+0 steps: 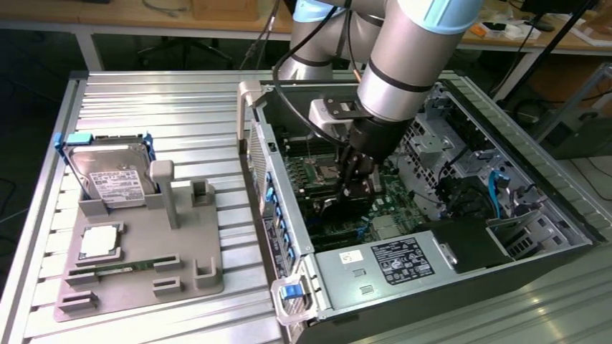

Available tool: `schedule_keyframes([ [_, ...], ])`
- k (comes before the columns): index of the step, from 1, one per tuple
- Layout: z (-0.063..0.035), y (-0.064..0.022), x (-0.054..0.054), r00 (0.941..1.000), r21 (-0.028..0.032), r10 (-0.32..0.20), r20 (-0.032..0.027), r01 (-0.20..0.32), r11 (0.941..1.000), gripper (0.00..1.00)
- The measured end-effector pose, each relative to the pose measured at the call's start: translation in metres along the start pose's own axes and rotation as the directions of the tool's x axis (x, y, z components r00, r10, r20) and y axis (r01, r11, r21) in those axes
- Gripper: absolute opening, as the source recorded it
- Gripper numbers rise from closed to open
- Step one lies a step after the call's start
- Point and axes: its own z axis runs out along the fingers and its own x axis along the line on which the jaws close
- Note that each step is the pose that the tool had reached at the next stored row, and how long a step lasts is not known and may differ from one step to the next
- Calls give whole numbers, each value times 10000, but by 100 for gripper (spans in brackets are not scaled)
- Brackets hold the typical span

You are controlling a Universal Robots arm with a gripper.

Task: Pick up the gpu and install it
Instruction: 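Insert the gpu into the slot, then press down on the gpu until it lock into place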

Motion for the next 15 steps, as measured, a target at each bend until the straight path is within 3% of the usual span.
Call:
schedule_keyframes([
  [2,0,0,0,10000,0,0,0,0,10000,14],
  [4,0,0,0,10000,0,0,0,0,10000,11],
  [15,0,0,0,10000,0,0,0,0,10000,11],
])
